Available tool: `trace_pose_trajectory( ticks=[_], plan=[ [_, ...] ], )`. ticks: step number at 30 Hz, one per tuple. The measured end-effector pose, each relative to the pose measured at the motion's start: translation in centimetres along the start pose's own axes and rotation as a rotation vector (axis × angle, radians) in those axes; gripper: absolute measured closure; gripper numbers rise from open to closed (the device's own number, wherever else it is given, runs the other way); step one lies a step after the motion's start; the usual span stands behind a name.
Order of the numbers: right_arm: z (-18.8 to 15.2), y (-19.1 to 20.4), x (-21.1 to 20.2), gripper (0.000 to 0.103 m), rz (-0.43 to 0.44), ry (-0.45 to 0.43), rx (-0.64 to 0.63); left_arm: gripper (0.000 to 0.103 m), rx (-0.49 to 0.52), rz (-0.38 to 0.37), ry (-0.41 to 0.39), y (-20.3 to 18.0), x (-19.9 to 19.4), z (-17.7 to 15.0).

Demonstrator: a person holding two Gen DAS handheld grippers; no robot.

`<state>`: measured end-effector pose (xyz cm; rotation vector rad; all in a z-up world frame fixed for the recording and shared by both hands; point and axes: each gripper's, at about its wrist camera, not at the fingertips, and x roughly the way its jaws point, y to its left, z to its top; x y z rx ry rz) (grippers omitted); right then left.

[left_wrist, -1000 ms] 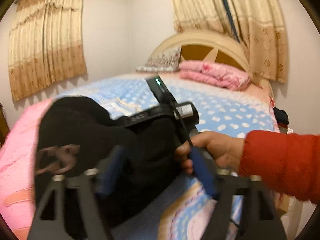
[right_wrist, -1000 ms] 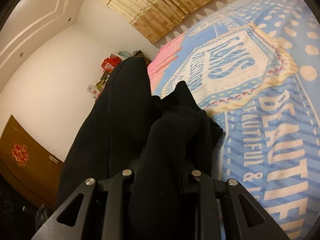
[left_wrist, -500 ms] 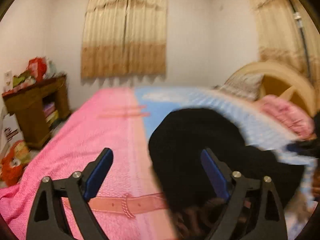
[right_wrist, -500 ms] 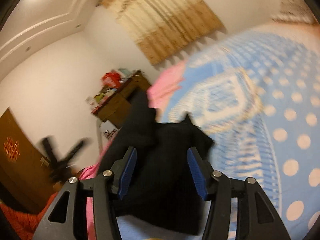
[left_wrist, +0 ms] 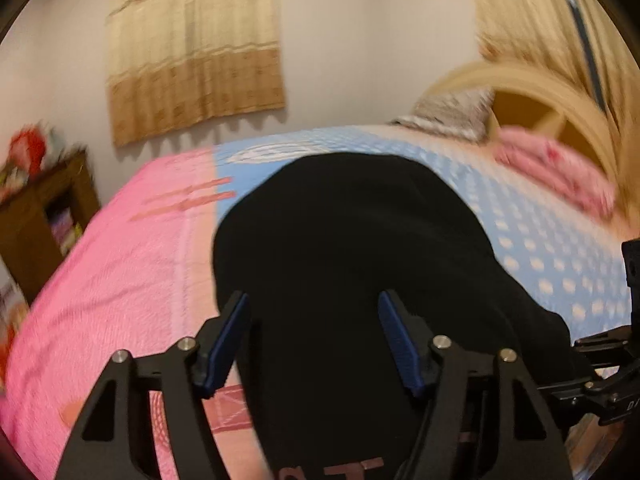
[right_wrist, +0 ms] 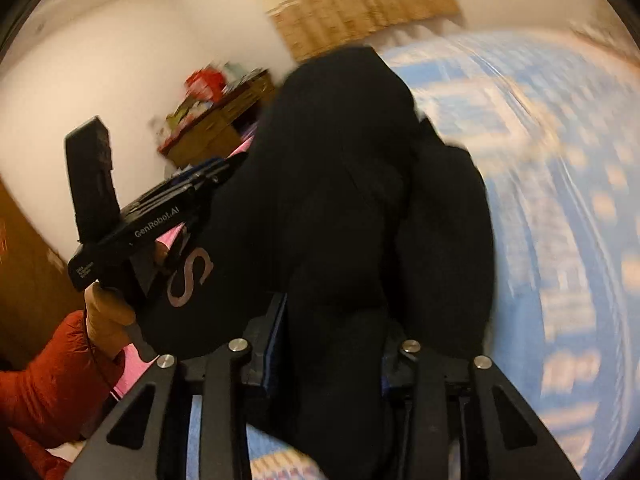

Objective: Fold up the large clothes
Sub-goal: 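Lower the folded black bundle onto the quilt with both grippers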

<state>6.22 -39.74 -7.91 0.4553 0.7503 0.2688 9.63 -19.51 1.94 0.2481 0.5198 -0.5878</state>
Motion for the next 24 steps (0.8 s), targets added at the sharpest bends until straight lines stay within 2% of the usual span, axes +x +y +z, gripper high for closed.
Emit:
trace_pose_trajectory(
  ticks=[2, 5, 9, 11, 13, 15, 17, 19, 21, 22, 24],
  plan=[
    [-3.0, -2.7, -0.3, 0.073, 0.036, -0.015, 0.098, 0.034, 0.074, -0.002, 0.015, -2.4, 0.5, -0.2],
    [-4.5, -4.3, -0.9, 0.08, 0.094, -0.03, 0.172, 0.033, 0.225, 0.098, -0.007, -6.0, 2.0, -0.7],
    [-3.0, -3.7, -2.6, 0.077, 0.085, -0.013, 0.141, 0.031, 0.138, 0.066, 0.024, -3.6, 2.2, -0.5],
    [-1.6, -3.0, -4.8, 0.077, 0.07, -0.072, 0.112, 0.031, 0.11, 0.057, 0.021, -2.9, 1.9, -0.7],
    [0.4, -1.3, -6.5, 0.076, 0.003, -0.148, 0.027, 0.031, 0.114, 0.065, 0.023, -3.2, 1.6, -0.9],
    [2.8, 0.4, -5.6, 0.076, -0.072, -0.132, -0.051, 0.031, 0.135, 0.092, 0.026, -3.6, 1.6, -0.9],
    [5.6, 2.3, -3.8, 0.075, -0.149, -0.14, -0.146, 0.031, 0.146, 0.08, 0.026, -3.9, 1.4, -1.1],
    [8.6, 2.6, -2.9, 0.075, -0.16, -0.166, -0.147, 0.031, 0.149, 0.083, 0.023, -3.8, 1.3, -1.2],
    [11.2, 2.1, -2.5, 0.075, -0.124, -0.202, -0.101, 0.031, 0.147, 0.079, 0.021, -3.7, 1.3, -1.1],
    [12.7, 1.9, -1.4, 0.075, -0.066, -0.186, -0.08, 0.031, 0.149, 0.08, 0.021, -3.8, 1.4, -1.1],
    [14.4, 1.2, 1.0, 0.075, -0.058, -0.132, -0.055, 0.031, 0.152, 0.08, 0.02, -3.6, 1.3, -1.1]
  ],
)
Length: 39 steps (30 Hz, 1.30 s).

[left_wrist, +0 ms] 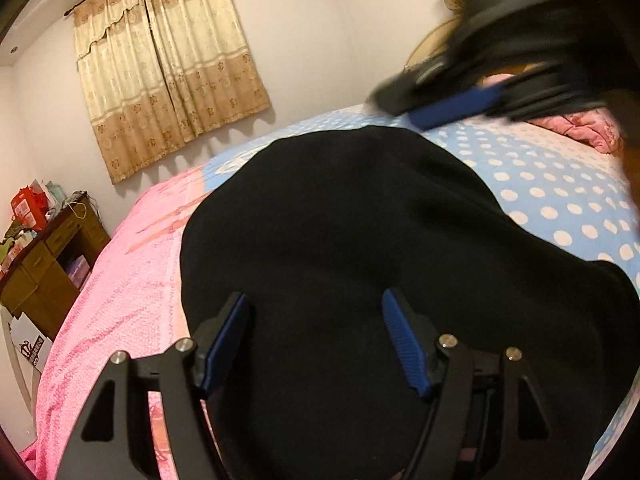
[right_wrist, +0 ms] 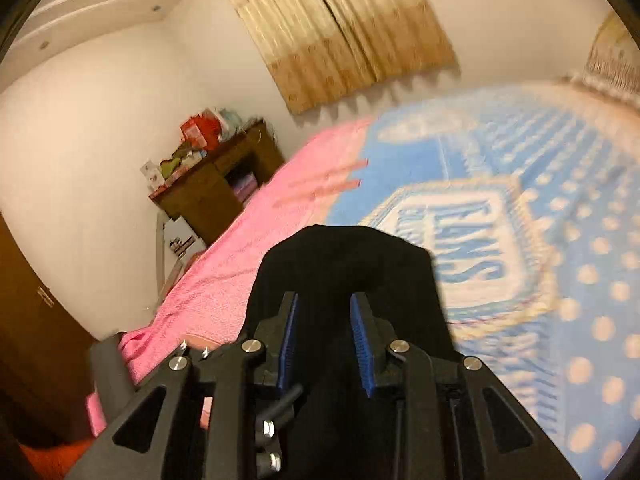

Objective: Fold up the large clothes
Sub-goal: 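Lower the folded black bundle onto the quilt with both grippers, then grasp the black hoodie bundle with both grippers and lift it off the quilt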

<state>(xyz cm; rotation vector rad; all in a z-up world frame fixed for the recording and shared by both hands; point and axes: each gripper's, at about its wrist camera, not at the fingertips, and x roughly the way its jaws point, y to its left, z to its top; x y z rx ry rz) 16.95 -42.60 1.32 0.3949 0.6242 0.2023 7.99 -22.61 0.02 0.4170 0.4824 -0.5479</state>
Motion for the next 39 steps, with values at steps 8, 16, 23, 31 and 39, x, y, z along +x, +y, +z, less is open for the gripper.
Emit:
trace_pose_trajectory(
  ticks=[8, 16, 23, 31, 39],
  plan=[
    [-3.5, -7.0, 8.7, 0.077, -0.087, 0.129, 0.125, 0.031, 0.005, -0.038, 0.021, 0.0, 0.7, 0.6],
    [-2.0, -4.4, 10.7, 0.077, -0.318, 0.188, -0.022, 0.028, -0.012, -0.034, 0.076, 0.2, 2.7, 1.7],
    [-3.2, -5.7, 3.2, 0.075, -0.199, 0.007, 0.154, 0.026, -0.02, -0.028, 0.065, -0.4, 1.7, 1.0],
    [-7.6, -3.3, 1.7, 0.058, -0.305, -0.011, 0.076, 0.026, -0.011, -0.013, 0.069, -0.8, 1.9, 1.0],
    [-9.0, -6.1, 2.0, 0.038, -0.25, -0.066, 0.197, 0.023, -0.011, 0.007, 0.07, -0.2, 2.4, 1.3]
  ],
)
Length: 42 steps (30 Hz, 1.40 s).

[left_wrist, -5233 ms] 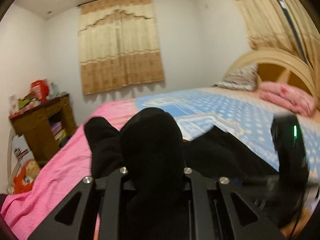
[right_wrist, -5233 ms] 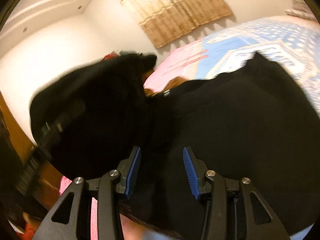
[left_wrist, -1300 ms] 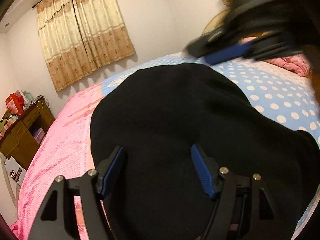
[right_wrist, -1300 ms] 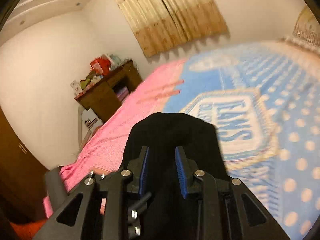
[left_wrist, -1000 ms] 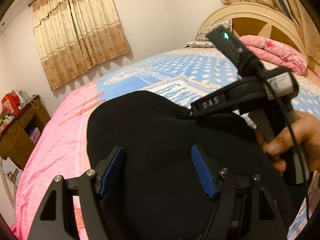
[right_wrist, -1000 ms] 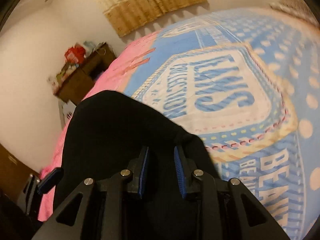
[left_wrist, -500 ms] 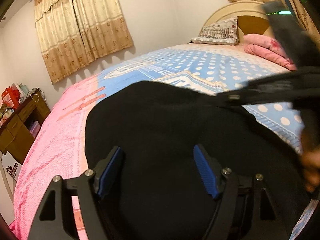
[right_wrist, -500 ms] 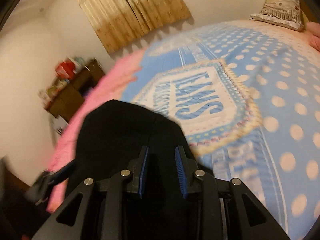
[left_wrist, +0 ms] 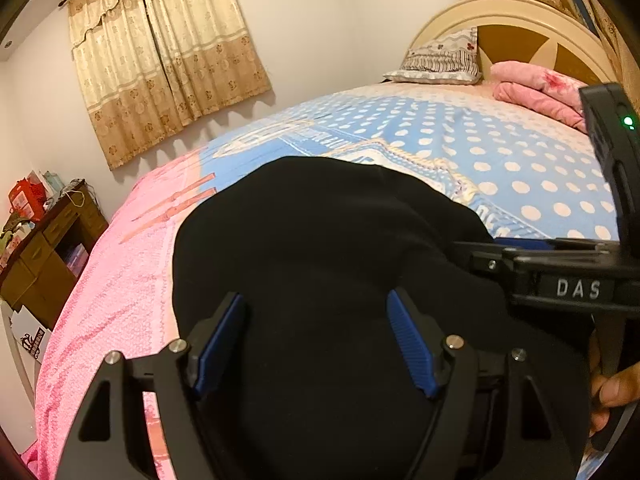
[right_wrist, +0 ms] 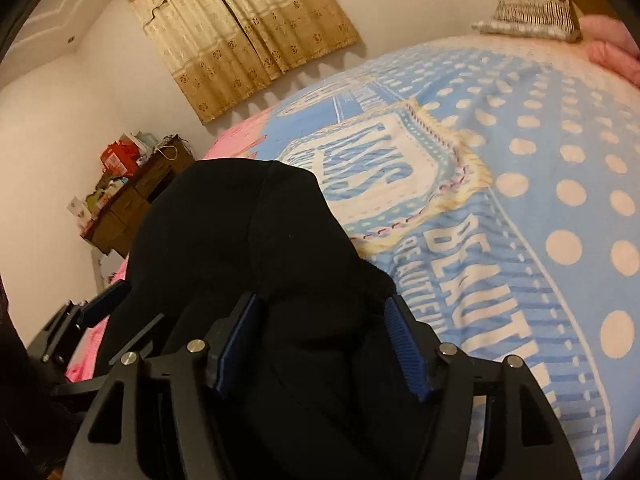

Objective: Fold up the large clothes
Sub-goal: 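Grasp the black hoodie bundle with both grippers and lift it off the quilt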

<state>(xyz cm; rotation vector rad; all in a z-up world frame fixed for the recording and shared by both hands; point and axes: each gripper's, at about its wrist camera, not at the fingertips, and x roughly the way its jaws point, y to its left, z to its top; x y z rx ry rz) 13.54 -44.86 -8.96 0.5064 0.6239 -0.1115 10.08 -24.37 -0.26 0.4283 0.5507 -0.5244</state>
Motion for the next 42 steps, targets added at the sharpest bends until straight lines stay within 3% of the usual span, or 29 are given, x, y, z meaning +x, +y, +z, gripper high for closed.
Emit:
trace_pose_trajectory(
  ticks=[5, 9, 12, 14, 16, 20, 23, 27, 28, 30, 32, 36, 42],
  plan=[
    [-0.6, 0.5, -1.4, 0.031, -0.037, -0.059, -0.015, 0.0, -0.034, 0.1, -0.033, 0.6, -1.6, -0.3],
    [-0.5, -2.5, -1.9, 0.014, 0.065, 0.028, 0.172, 0.0, -0.078, -0.04, -0.015, 3.2, -4.1, -0.8],
    [-0.7, -4.7, -3.4, 0.014, 0.18, 0.077, 0.311, 0.0, -0.167, -0.073, 0.016, 7.0, -5.3, -1.7],
    [-0.7, -5.5, -4.5, 0.014, 0.191, 0.088, 0.329, 0.0, -0.216, -0.093, 0.047, 9.5, -5.1, -2.3],
    [-0.3, -6.3, -6.0, 0.014, 0.204, 0.08, 0.323, 0.0, -0.28, -0.118, 0.072, 11.9, -4.6, -2.9],
    [0.4, -6.5, -7.5, 0.014, 0.292, 0.074, 0.284, 0.0, -0.43, -0.25, 0.071, 14.1, -3.2, -3.7],
    [0.8, -5.2, -6.6, 0.013, 0.368, 0.125, 0.224, 0.0, -0.501, -0.358, 0.097, 13.4, -0.8, -4.2],
    [1.1, -2.9, -3.6, 0.013, 0.354, 0.189, 0.076, 0.0, -0.581, -0.515, 0.141, 11.4, 2.5, -4.8],
    [1.0, -2.7, -2.7, 0.006, 0.354, 0.198, 0.054, 0.0, -0.598, -0.532, 0.147, 11.0, 3.0, -5.0],
    [0.6, -3.3, -0.7, 0.001, 0.357, 0.241, 0.057, 0.0, -0.6, -0.539, 0.129, 10.4, 3.6, -5.0],
    [-0.1, -5.1, 1.7, 0.001, 0.451, 0.324, 0.146, 0.0, -0.566, -0.552, 0.115, 10.0, 3.6, -5.0],
    [0.2, -5.0, 1.8, 0.001, 0.504, 0.323, 0.089, 0.0, -0.526, -0.611, 0.097, 10.1, 3.8, -5.1],
    [0.7, -3.4, 2.9, 0.001, 0.57, 0.311, 0.036, 0.0, -0.544, -0.672, 0.063, 11.8, 3.6, -6.4]
  ],
)
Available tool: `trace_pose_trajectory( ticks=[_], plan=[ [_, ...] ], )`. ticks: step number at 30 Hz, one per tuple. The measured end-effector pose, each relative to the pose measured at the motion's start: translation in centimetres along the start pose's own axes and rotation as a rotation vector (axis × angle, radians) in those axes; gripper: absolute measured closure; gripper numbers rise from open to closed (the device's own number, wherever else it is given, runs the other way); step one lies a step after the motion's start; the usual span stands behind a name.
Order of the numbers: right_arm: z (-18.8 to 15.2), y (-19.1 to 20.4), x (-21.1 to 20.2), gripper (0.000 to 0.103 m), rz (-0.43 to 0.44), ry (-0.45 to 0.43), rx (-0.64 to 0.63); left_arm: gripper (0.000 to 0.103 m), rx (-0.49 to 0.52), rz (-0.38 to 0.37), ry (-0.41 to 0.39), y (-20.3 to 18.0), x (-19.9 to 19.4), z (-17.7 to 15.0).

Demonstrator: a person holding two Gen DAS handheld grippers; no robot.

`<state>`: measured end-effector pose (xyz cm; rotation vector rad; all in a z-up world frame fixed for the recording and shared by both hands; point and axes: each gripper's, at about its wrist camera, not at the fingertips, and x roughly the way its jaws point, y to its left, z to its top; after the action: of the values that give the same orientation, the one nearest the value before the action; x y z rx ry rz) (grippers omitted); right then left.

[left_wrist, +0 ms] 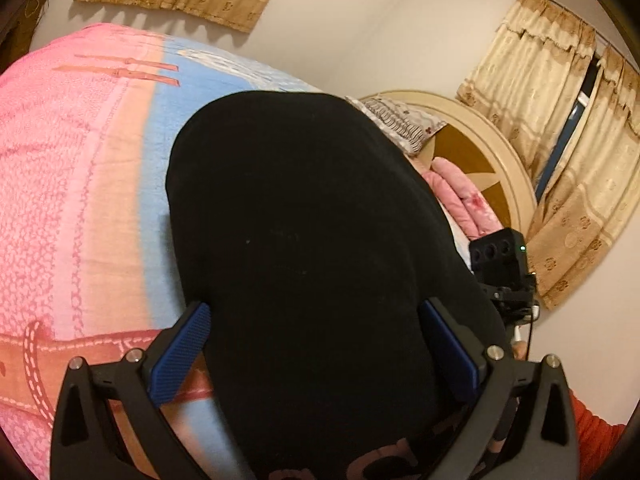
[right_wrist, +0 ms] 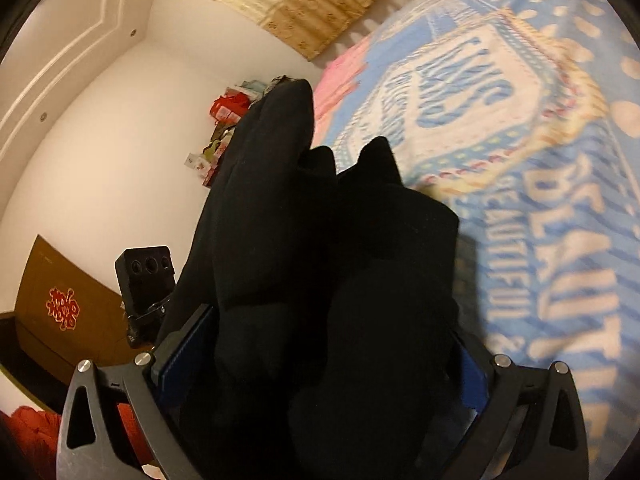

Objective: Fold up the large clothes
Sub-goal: 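Grasp the black hoodie bundle with both grippers and lift it off the quilt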

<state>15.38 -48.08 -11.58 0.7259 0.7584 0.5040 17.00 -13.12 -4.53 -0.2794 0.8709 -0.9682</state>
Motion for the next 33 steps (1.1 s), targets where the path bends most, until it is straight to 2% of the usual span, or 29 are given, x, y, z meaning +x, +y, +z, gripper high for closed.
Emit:
trace_pose_trajectory(
  ticks=[3, 8, 10, 14, 15, 17, 20, 21, 22, 24, 25, 27, 30, 32, 33],
  plan=[
    [0.5, 0.4, 1.0, 0.001, -0.013, 0.005, -0.012, 0.0, -0.043, -0.02, -0.018, 0.7, 0.2, -0.1],
    [0.3, 0.4, 1.5, 0.001, -0.016, 0.005, -0.027, 0.0, -0.01, 0.033, 0.003, -1.2, 0.8, 0.5],
    [-0.3, 1.3, 1.8, 0.008, 0.017, 0.021, -0.024, 0.005, 0.008, 0.043, -0.003, -1.9, 0.2, 0.4],
    [-2.2, 3.4, 0.9, 0.013, 0.077, -0.022, -0.022, 0.024, 0.074, 0.07, -0.034, -3.9, -2.2, -0.3],
    [-2.6, 4.0, 0.3, 0.015, 0.098, -0.042, -0.019, 0.029, 0.089, 0.077, -0.039, -4.4, -2.6, -0.5],
    [-3.9, 5.5, -1.4, 0.015, 0.205, -0.098, 0.002, 0.032, 0.113, 0.084, -0.049, -6.1, -4.0, -0.8],
    [-5.8, 9.0, -3.2, 0.016, 0.326, -0.118, -0.032, 0.033, 0.083, 0.035, -0.064, -8.2, -6.4, -1.0],
    [-6.5, 10.3, -3.9, 0.016, 0.338, -0.123, -0.051, 0.033, 0.082, 0.034, -0.061, -8.8, -7.1, -0.9],
    [-7.0, 11.2, -4.5, 0.017, 0.332, -0.126, -0.064, 0.033, 0.096, 0.043, -0.06, -9.5, -7.6, -0.8],
    [-7.8, 11.8, -5.5, 0.017, 0.264, -0.138, -0.077, 0.033, 0.125, 0.08, -0.064, -10.4, -8.4, -0.4],
    [-8.1, 11.5, -5.8, 0.017, 0.198, -0.147, -0.077, 0.033, 0.143, 0.094, -0.077, -10.5, -8.5, -0.2],
    [-8.1, 9.3, -6.1, 0.017, 0.045, -0.188, -0.013, 0.023, 0.188, 0.174, -0.092, -10.0, -7.5, 0.4],
    [-7.3, 5.6, -5.1, 0.016, -0.111, -0.215, 0.071, 0.022, 0.197, 0.292, -0.017, -8.3, -3.8, 0.6],
    [-6.5, 4.0, -4.0, 0.014, -0.135, -0.213, 0.061, 0.019, 0.19, 0.333, 0.018, -7.3, -1.8, 0.6],
    [-6.1, 3.2, -3.5, 0.008, -0.123, -0.207, 0.067, 0.019, 0.177, 0.318, 0.009, -6.9, -1.5, 0.6]
  ],
)
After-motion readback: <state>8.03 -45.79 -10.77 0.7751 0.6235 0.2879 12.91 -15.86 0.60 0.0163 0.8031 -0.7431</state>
